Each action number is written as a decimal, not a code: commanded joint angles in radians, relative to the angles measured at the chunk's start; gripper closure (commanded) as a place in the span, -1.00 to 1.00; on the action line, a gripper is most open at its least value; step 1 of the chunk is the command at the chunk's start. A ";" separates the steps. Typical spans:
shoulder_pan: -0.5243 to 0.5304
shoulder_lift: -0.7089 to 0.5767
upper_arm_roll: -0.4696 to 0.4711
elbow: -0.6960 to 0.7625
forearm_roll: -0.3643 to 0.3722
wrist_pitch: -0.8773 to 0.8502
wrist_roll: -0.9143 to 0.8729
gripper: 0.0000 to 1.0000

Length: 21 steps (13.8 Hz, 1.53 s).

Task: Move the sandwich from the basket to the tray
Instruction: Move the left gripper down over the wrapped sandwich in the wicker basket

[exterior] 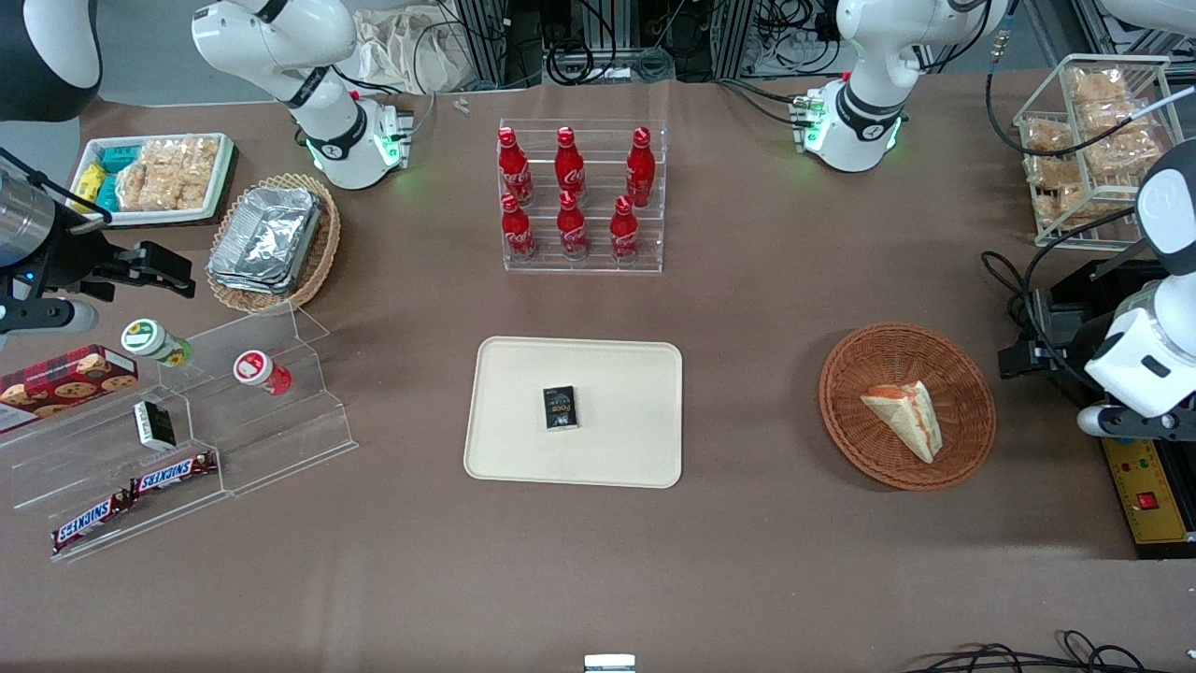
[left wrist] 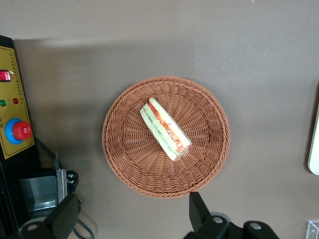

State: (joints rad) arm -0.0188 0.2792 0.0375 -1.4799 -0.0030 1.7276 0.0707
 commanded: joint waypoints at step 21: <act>-0.038 0.176 -0.025 -0.208 -0.012 0.303 -0.423 -1.00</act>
State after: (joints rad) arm -0.0442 0.4400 0.0130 -1.6843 -0.0094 1.9967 -0.2504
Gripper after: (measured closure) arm 0.000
